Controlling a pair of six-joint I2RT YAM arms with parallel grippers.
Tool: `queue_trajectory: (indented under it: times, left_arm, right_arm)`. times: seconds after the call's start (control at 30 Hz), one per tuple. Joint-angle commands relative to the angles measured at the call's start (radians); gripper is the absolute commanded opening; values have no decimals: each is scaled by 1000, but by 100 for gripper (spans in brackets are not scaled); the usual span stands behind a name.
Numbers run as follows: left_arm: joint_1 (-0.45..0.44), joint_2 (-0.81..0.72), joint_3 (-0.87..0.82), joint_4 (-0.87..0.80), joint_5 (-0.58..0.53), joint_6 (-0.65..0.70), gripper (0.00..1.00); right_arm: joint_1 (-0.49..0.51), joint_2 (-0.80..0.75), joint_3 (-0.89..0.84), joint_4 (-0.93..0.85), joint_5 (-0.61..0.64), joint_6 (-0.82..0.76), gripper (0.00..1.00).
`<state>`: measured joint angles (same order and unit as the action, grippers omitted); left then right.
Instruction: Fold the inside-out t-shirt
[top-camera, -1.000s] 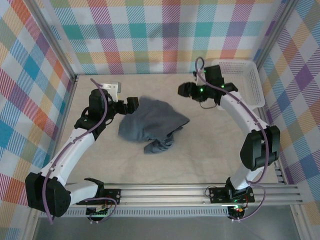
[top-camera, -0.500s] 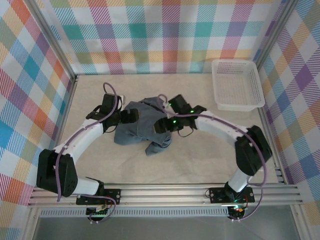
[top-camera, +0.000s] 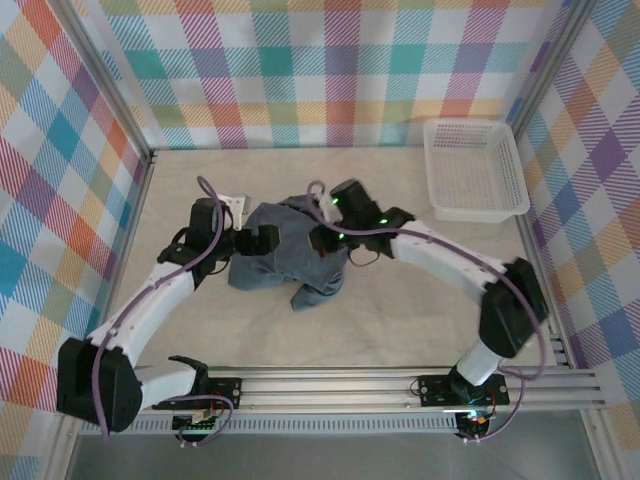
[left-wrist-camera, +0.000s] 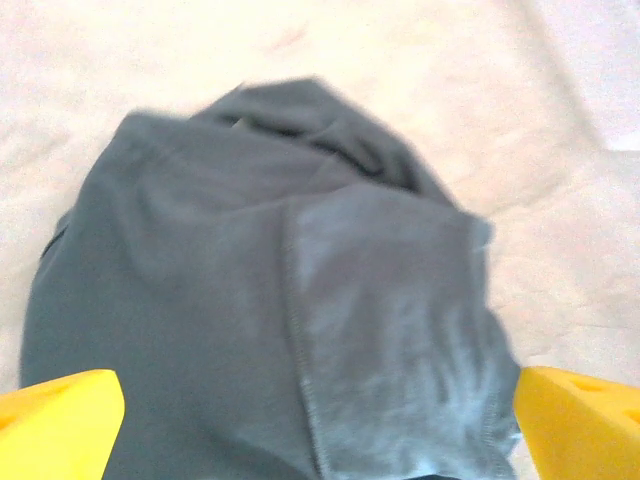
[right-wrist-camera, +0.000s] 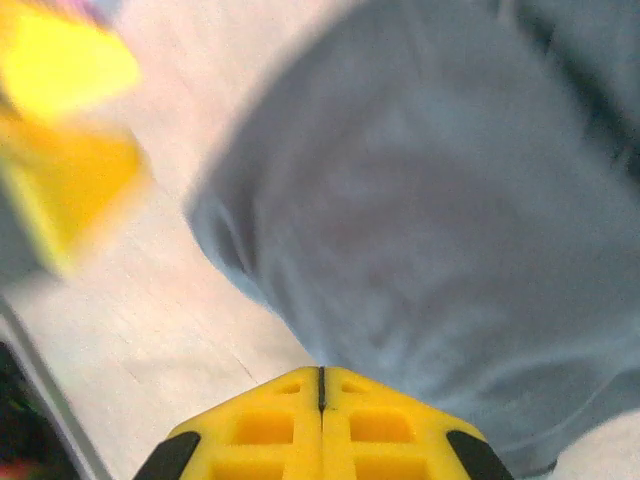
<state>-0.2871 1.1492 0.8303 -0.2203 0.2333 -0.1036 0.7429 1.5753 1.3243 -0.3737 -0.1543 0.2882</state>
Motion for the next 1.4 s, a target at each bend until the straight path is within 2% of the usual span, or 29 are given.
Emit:
queue_trajectory:
  times: [0.0,0.07,0.1,0.13,0.17,0.23,0.43,0.53,0.6,0.63,0.73,0.77,0.9,1.03,1.13,1.2,1.23,1.27,1.3,1.37]
  left_arm:
    - [-18,-51,-57,129,105,96,100]
    - [-30,-39,-64,115,108,113,100]
    - [-37,-27,-60,100,97,115,100]
    - [-44,-15,-53,79,74,115,100]
    - [-47,-7,-48,64,50,109,100]
    - [-47,-13,-49,57,-5,94,100]
    - [-47,-111,-101,92,-209,73,100]
    - [-47,-138,-112,80,-298,71,100]
    - [-47,-149,-114,68,-320,71,100]
    - [-47,-153,-115,63,-322,73,100]
    - [-47,-164,-121,50,-322,72,100]
    - [-47,-172,-125,49,-322,74,100]
    - [-47,-208,-148,64,-266,92,100]
    - [-47,-239,-197,176,-37,123,100]
    - [-48,-197,-191,199,56,103,100]
    - [-52,-163,-168,154,39,74,100]
    - [-52,-151,-152,111,8,59,100]
    - [-52,-149,-143,71,-27,50,100]
    - [-52,-158,-146,56,-52,47,100]
    - [-52,-203,-176,63,-120,27,100]
  right_arm:
    - [-42,-104,9,109,22,54,0]
    - [-45,-135,-19,144,68,-14,0]
    - [-45,-129,-27,143,68,-53,7]
    - [-44,-109,-34,121,58,-94,28]
    - [-41,-80,-39,93,42,-128,44]
    - [-23,-20,-52,36,13,-183,55]
    - [111,135,-109,27,-10,-330,64]
    - [162,236,-84,20,44,-351,65]
    - [186,300,-51,6,127,-360,61]
    - [197,327,-30,-4,182,-359,53]
    - [212,332,3,1,291,-346,5]
    - [213,302,-7,20,305,-337,0]
    - [201,112,-58,101,306,-300,0]
    - [124,-61,-72,164,256,-222,0]
    - [85,-65,-80,168,268,-249,0]
    - [85,-17,-46,89,232,-290,1]
    - [85,11,-32,42,181,-304,15]
    - [89,41,-25,12,137,-305,36]
    - [95,62,-28,-4,111,-302,48]
    - [116,99,-61,7,108,-298,56]
